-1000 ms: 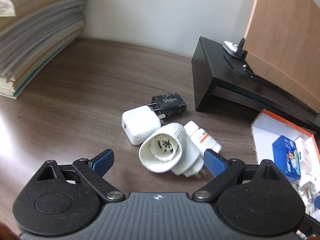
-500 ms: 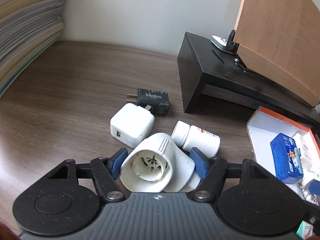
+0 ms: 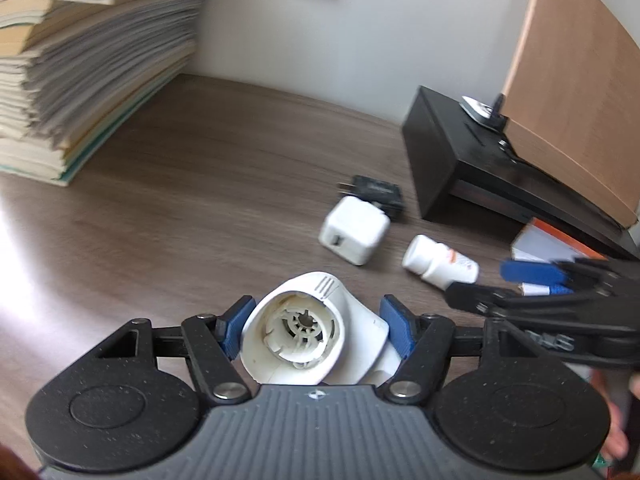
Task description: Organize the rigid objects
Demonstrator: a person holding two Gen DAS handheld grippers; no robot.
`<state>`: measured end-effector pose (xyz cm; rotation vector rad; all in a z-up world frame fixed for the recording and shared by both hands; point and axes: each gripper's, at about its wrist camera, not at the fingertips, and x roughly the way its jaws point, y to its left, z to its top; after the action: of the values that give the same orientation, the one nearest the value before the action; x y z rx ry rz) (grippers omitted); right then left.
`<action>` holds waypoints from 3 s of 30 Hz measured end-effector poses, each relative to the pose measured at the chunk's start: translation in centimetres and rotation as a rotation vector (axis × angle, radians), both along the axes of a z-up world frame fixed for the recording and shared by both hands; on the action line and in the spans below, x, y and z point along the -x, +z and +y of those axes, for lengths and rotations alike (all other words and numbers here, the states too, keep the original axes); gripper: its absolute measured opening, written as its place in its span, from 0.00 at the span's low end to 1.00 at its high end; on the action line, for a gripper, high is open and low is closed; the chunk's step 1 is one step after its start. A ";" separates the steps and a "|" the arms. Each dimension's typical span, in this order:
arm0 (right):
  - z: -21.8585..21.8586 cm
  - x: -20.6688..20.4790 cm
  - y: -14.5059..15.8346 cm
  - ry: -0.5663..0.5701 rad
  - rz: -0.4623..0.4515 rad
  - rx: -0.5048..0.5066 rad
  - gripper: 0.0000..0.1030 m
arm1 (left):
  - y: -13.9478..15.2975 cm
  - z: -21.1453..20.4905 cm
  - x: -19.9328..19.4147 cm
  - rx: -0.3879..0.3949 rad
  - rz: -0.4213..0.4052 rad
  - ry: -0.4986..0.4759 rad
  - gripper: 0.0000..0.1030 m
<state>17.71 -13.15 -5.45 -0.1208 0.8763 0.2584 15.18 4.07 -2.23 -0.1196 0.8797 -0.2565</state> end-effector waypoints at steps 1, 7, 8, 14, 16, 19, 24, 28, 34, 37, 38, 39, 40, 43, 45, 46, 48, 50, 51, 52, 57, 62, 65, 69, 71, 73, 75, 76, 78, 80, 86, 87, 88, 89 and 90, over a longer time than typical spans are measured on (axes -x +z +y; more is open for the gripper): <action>0.3 -0.7 -0.3 0.011 0.004 0.004 0.77 | 0.2 0.3 0.0 0.001 0.004 0.009 0.67; 0.8 -3.7 -2.2 0.062 0.062 0.020 0.67 | 1.0 1.5 0.4 -0.002 -0.004 0.038 0.67; 0.7 -3.8 -2.2 0.070 0.066 0.007 0.65 | 1.0 1.7 0.5 -0.001 -0.001 0.044 0.67; 0.8 -2.8 -1.9 0.074 0.097 -0.011 0.39 | 0.9 1.9 0.7 0.006 0.002 0.052 0.67; 0.7 -1.9 -1.9 0.065 0.101 -0.019 0.39 | 0.8 1.7 0.8 0.007 0.003 0.049 0.67; 0.3 -0.6 -1.4 0.012 0.089 -0.046 0.39 | 0.8 1.3 0.8 0.009 0.006 0.046 0.67; -0.8 1.8 1.4 -0.050 0.030 -0.078 0.39 | 1.3 -0.1 1.1 -0.006 -0.001 0.024 0.67; -2.3 4.1 4.1 -0.094 -0.016 -0.100 0.39 | 2.3 -1.9 1.7 -0.021 -0.016 0.001 0.67; -5.7 7.8 7.5 -0.189 -0.075 -0.121 0.39 | 4.5 -5.3 3.4 -0.036 -0.055 -0.046 0.67; -7.8 10.0 8.9 -0.237 -0.105 -0.125 0.39 | 5.4 -7.2 4.6 -0.038 -0.070 -0.082 0.67; -8.5 10.6 9.2 -0.253 -0.112 -0.124 0.39 | 5.6 -7.8 5.0 -0.042 -0.075 -0.093 0.67; -9.2 11.2 9.5 -0.271 -0.119 -0.129 0.39 | 5.8 -8.6 5.4 -0.044 -0.079 -0.104 0.67; -10.0 11.9 9.7 -0.291 -0.126 -0.136 0.39 | 6.1 -9.2 5.9 -0.042 -0.081 -0.116 0.67; -12.0 14.0 10.5 -0.342 -0.147 -0.145 0.39 | 6.7 -11.2 7.2 -0.033 -0.086 -0.158 0.67; -13.1 15.2 11.0 -0.371 -0.157 -0.143 0.39 | 7.0 -12.6 8.2 -0.037 -0.095 -0.189 0.67; -13.7 15.9 11.2 -0.385 -0.165 -0.141 0.39 | 7.2 -13.3 8.6 -0.035 -0.097 -0.205 0.67; -14.7 17.1 11.6 -0.412 -0.179 -0.143 0.39 | 7.4 -14.6 9.3 -0.036 -0.104 -0.230 0.67; -15.7 18.2 11.8 -0.437 -0.189 -0.144 0.39 | 7.6 -15.8 10.1 -0.032 -0.113 -0.258 0.67; -16.1 18.7 11.9 -0.448 -0.193 -0.144 0.39 | 7.7 -16.4 10.4 -0.030 -0.118 -0.271 0.67; -16.5 19.2 11.9 -0.460 -0.196 -0.144 0.39 | 7.8 -16.9 10.7 -0.028 -0.122 -0.284 0.67; -18.2 20.9 11.9 -0.507 -0.204 -0.138 0.39 | 7.4 -18.9 11.7 -0.014 -0.122 -0.328 0.67; -19.5 22.0 11.5 -0.533 -0.196 -0.140 0.39 | 6.8 -19.9 12.3 -0.010 -0.114 -0.344 0.67; -20.0 22.4 11.1 -0.545 -0.192 -0.137 0.39 | 6.5 -20.2 12.5 -0.010 -0.107 -0.346 0.67; -20.8 22.6 10.8 -0.562 -0.189 -0.138 0.39 | 6.3 -20.6 12.5 -0.009 -0.102 -0.347 0.67; -21.3 22.5 10.8 -0.569 -0.189 -0.138 0.39 | 6.2 -20.6 12.4 -0.007 -0.099 -0.343 0.67; -21.5 22.4 10.8 -0.568 -0.188 -0.139 0.39 | 6.2 -20.8 12.4 -0.008 -0.100 -0.342 0.67; -21.7 22.2 10.9 -0.565 -0.190 -0.132 0.39 | 6.2 -20.9 12.2 -0.004 -0.096 -0.348 0.67; -21.8 22.1 11.0 -0.565 -0.192 -0.133 0.39 | 6.2 -21.1 12.2 -0.006 -0.098 -0.351 0.67; -22.0 21.9 11.1 -0.564 -0.194 -0.134 0.39 | 6.2 -21.3 12.1 -0.009 -0.100 -0.355 0.67; -22.3 21.6 11.2 -0.567 -0.198 -0.138 0.39 | 6.2 -21.4 11.9 -0.004 -0.094 -0.353 0.67; -22.7 20.7 11.2 -0.561 -0.201 -0.135 0.39 | 6.2 -22.2 11.4 -0.011 -0.105 -0.367 0.67; -22.8 20.6 11.2 -0.561 -0.199 -0.134 0.39 | 6.1 -22.4 11.2 -0.014 -0.103 -0.366 0.67; -22.9 20.4 11.1 -0.561 -0.199 -0.132 0.39 | 6.1 -22.5 11.1 -0.014 -0.101 -0.362 0.67; -23.0 20.3 11.2 -0.561 -0.199 -0.132 0.39 | 6.0 -22.5 11.0 -0.016 -0.099 -0.360 0.67; -23.1 20.2 11.2 -0.560 -0.200 -0.132 0.39 | 5.9 -22.6 10.9 -0.018 -0.098 -0.359 0.67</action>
<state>-2.52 -36.26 5.77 0.2187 0.6606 -0.2178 4.32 -18.55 3.71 0.0688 0.8028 -0.5848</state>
